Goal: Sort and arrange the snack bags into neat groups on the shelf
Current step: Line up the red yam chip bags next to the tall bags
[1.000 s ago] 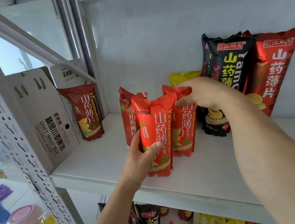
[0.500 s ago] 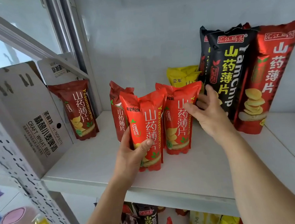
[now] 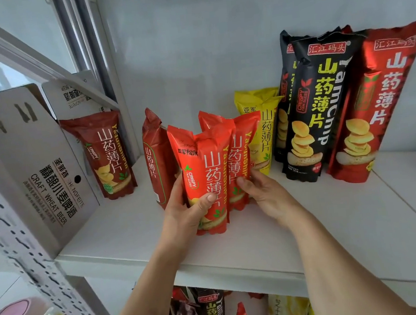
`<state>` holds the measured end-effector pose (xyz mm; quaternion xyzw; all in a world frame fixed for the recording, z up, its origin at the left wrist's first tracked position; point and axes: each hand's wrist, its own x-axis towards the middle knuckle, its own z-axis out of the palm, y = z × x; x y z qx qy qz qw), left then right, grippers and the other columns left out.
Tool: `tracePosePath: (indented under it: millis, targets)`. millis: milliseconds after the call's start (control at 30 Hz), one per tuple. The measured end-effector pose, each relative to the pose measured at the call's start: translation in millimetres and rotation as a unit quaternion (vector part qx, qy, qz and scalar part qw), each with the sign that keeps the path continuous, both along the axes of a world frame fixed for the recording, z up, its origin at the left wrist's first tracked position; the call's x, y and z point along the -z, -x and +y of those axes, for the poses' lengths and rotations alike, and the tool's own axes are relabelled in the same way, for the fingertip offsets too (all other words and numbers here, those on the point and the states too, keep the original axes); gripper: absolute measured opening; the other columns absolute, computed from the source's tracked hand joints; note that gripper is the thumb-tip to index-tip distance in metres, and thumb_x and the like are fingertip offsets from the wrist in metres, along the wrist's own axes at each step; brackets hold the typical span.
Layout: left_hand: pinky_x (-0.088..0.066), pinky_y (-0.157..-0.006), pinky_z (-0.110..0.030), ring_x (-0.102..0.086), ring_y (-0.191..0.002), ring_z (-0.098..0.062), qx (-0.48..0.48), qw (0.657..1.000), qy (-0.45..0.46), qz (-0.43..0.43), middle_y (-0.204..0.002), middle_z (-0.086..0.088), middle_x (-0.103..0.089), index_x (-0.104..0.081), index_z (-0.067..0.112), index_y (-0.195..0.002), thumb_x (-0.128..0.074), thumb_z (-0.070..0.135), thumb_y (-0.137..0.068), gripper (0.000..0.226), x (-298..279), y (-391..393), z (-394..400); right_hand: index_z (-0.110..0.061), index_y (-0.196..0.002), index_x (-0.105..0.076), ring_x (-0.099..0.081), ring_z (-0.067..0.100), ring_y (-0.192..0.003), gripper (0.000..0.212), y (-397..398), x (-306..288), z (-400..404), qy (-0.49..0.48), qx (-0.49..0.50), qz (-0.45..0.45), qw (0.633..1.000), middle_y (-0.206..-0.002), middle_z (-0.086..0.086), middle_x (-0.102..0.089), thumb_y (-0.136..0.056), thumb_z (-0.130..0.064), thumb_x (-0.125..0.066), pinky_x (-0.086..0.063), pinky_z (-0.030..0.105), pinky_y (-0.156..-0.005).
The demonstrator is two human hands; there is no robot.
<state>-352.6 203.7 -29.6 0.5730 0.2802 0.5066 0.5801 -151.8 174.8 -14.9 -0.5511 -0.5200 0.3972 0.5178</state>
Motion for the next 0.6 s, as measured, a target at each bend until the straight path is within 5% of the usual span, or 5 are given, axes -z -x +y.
tracePosePath:
  millis: [233,400,600]
  targets:
    - [-0.059,-0.090,-0.049,-0.071,-0.109,-0.028,0.014,1.000,0.014,-0.013,-0.119,-0.003,-0.074,-0.057,0.035,-0.129,-0.090,0.046,-0.059,0.078,-2,-14,12,-0.050,-0.131,-0.045,-0.055,-0.014,-0.114,0.048,8,-2,-2,-0.020,-0.034,-0.019,0.999,-0.121,-0.034,-0.061,-0.084,-0.056,-0.053,-0.042,0.026,-0.104]
    - [-0.054,-0.097,-0.056,-0.070,-0.112,-0.029,0.056,0.998,0.020,0.005,-0.122,-0.005,-0.073,-0.061,0.038,-0.125,-0.092,0.060,-0.054,0.081,-1,-22,17,-0.041,-0.147,-0.029,-0.053,-0.011,-0.120,0.104,8,-2,-6,-0.015,-0.081,-0.030,0.996,-0.131,-0.030,-0.055,-0.059,-0.078,-0.068,-0.047,0.009,-0.088]
    - [-0.057,-0.095,-0.051,-0.069,-0.114,-0.030,0.098,0.995,0.013,0.014,-0.124,-0.007,-0.071,-0.051,0.027,-0.137,-0.090,0.061,-0.056,0.097,-6,-27,19,-0.041,-0.152,-0.016,-0.053,-0.007,-0.122,0.131,6,-2,-3,0.018,-0.070,-0.014,0.997,-0.143,-0.017,-0.047,-0.044,-0.072,-0.084,-0.049,0.018,-0.094]
